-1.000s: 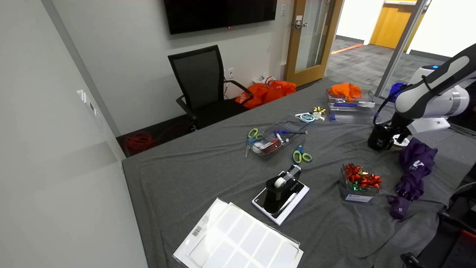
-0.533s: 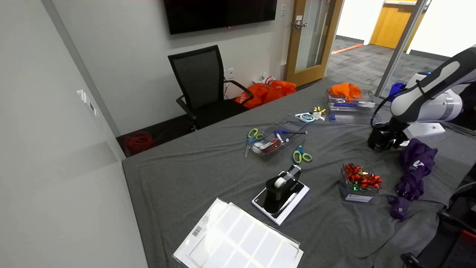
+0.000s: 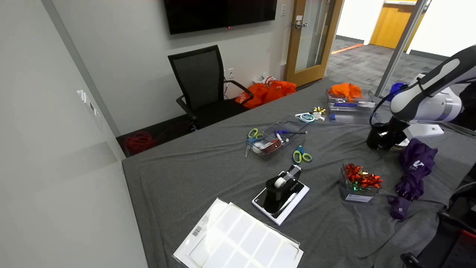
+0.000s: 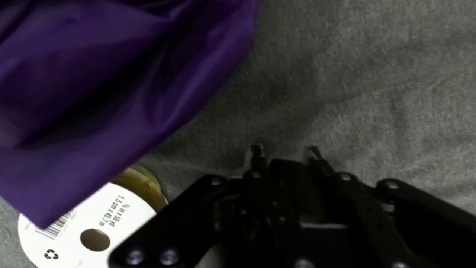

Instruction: Move the cup to the left

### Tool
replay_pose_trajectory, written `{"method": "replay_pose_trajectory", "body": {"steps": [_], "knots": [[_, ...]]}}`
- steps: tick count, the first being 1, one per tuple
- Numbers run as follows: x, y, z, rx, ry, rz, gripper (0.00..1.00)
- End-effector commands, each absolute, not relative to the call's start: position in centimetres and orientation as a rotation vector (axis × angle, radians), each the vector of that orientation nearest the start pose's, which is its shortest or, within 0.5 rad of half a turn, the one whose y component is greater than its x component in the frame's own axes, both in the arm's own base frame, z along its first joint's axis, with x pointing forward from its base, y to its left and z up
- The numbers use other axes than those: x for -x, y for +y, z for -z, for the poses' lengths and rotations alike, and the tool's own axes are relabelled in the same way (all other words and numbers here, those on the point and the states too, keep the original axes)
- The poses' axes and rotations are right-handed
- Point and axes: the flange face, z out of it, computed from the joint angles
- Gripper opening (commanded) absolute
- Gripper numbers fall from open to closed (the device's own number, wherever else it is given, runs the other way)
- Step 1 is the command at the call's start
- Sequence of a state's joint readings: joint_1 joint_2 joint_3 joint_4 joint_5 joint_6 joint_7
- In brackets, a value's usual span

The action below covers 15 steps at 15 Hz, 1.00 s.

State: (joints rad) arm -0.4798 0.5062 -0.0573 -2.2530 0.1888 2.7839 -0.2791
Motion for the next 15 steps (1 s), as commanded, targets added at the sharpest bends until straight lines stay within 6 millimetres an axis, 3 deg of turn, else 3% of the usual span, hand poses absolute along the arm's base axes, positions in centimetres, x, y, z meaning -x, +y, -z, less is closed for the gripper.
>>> {"method": "replay_pose_trajectory", "body": {"steps": [1, 5, 10, 11, 15], "knots": [[-45.4, -28.8, -13.7, 3.028, 0.659, 0.139, 0.03], [-45.9, -28.4, -15.5, 2.987, 0.790, 0.214, 0.05], [-48.3, -25.7, -18.1, 2.939, 0.955, 0.236, 0.05], [-49.0, -24.8, -18.8, 2.938, 0.957, 0.229, 0.05], [-51.6, -19.5, -21.9, 2.993, 0.704, 0.228, 0.05]]}}
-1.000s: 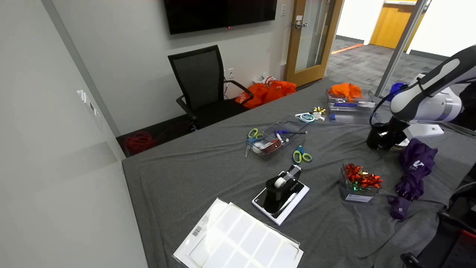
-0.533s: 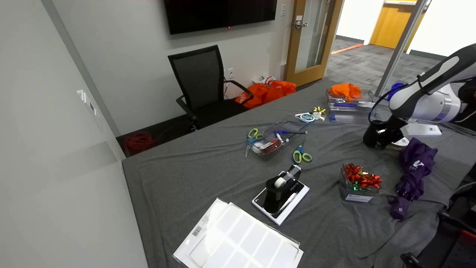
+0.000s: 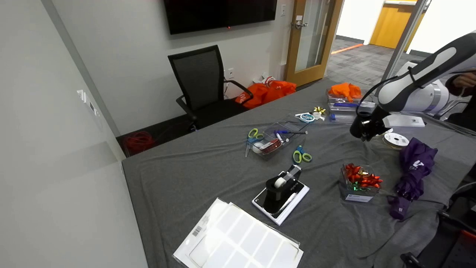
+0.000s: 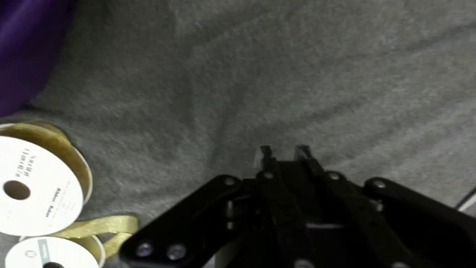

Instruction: Move the cup to the left

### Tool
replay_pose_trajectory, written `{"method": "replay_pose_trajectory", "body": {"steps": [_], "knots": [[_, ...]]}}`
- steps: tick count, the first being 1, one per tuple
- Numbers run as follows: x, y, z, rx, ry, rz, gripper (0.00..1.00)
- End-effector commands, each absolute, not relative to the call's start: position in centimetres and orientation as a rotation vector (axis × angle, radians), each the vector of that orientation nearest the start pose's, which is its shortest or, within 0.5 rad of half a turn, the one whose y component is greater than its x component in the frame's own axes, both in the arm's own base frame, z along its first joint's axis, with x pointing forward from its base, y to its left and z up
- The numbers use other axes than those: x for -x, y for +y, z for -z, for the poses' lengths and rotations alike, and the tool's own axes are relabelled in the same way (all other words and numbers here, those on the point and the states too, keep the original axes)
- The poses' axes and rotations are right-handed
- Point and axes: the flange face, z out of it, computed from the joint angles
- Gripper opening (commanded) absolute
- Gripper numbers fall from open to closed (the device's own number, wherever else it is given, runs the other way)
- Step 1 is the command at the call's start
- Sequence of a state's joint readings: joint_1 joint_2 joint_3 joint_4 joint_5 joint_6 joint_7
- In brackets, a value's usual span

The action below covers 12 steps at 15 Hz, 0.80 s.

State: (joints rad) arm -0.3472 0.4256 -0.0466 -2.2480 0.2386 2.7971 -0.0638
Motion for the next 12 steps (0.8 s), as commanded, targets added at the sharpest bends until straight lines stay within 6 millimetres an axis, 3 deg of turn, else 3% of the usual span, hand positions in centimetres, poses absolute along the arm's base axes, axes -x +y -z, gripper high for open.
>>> {"method": "replay_pose_trajectory", "body": {"steps": [1, 4, 8, 9, 10, 11, 12], "knots": [[-51.9, -18.3, -22.8, 2.994, 0.637, 0.236, 0.05], [-52.4, -15.7, -24.6, 3.026, 0.405, 0.257, 0.05], [-52.0, -14.4, -25.8, 3.059, 0.110, 0.259, 0.05], [-51.7, -14.5, -25.8, 3.064, 0.076, 0.251, 0.05], [-53.0, -14.6, -24.6, 3.053, 0.181, 0.256, 0.05], [-52.8, -14.6, -24.6, 3.053, 0.173, 0.253, 0.18], [-52.8, -14.6, -24.4, 3.053, 0.177, 0.248, 0.18]]}}
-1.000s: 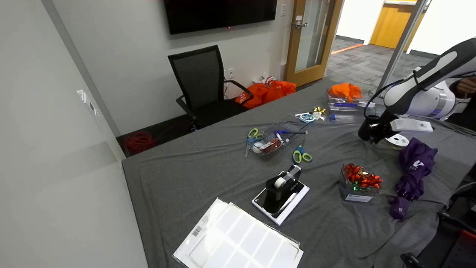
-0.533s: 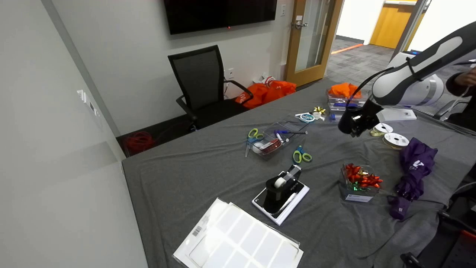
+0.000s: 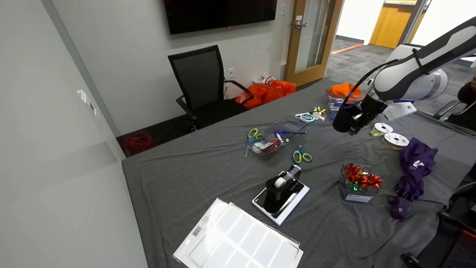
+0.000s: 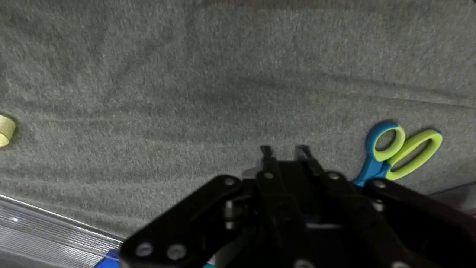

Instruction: Move the cup to the left

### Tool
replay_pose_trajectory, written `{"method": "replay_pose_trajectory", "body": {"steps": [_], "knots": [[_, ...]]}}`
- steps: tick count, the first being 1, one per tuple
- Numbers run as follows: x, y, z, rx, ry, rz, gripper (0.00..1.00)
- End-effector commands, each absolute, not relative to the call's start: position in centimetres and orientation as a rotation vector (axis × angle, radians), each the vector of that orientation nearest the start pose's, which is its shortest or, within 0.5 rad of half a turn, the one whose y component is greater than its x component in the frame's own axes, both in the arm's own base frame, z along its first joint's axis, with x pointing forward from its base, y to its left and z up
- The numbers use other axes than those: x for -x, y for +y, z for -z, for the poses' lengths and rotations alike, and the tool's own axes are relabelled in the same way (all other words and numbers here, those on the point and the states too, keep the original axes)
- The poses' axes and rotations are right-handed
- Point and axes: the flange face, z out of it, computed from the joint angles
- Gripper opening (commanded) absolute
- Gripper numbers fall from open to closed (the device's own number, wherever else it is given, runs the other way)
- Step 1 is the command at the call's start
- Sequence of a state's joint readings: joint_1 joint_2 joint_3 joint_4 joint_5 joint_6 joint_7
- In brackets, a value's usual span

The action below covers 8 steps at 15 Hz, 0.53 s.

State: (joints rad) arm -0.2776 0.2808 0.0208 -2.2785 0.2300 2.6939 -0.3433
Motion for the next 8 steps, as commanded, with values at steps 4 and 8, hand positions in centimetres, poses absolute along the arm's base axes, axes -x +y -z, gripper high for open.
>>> {"method": "replay_pose_trajectory", "body": {"steps": [4, 8], "knots": [[-52.8, -14.6, -23.9, 3.052, 0.179, 0.233, 0.18], [-52.7, -13.5, -23.2, 3.079, 0.130, 0.218, 0.05]]}}
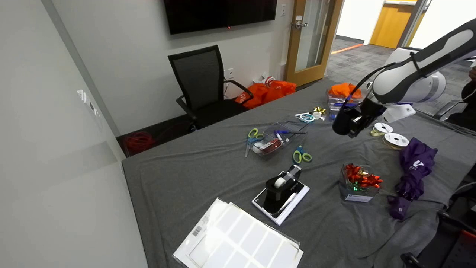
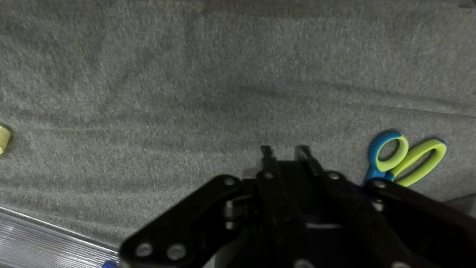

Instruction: Move the cup to the left

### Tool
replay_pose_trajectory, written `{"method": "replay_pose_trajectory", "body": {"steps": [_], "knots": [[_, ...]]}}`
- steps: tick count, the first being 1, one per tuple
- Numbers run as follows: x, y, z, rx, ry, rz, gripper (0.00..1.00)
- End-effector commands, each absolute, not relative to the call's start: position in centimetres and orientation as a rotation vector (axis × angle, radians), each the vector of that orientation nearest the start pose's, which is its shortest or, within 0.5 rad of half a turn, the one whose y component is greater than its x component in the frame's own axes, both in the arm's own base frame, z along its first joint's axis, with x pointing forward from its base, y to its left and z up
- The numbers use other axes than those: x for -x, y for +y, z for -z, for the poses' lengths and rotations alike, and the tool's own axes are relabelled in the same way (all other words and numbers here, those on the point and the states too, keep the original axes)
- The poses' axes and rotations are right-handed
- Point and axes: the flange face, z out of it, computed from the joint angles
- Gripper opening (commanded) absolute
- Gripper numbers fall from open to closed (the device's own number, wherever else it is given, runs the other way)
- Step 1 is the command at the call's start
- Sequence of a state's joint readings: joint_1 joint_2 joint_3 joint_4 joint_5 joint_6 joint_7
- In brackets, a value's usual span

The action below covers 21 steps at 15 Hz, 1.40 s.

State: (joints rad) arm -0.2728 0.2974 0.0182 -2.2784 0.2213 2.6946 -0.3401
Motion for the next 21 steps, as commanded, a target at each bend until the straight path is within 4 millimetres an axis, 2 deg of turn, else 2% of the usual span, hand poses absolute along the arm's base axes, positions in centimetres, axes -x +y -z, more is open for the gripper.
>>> {"method": "replay_pose_trajectory", "body": {"steps": [1, 6, 10, 16, 21], "knots": [[-52.7, -12.7, -22.9, 3.085, 0.102, 0.208, 0.05], [-52.6, -8.1, -21.4, 3.131, -0.111, 0.134, 0.05], [-52.0, -5.6, -20.1, 3.157, -0.465, 0.167, 0.05], [-52.2, -5.2, -17.6, 3.067, -0.904, 0.187, 0.05], [-51.7, -5.3, -15.9, 2.895, -1.253, 0.088, 0.05]]}}
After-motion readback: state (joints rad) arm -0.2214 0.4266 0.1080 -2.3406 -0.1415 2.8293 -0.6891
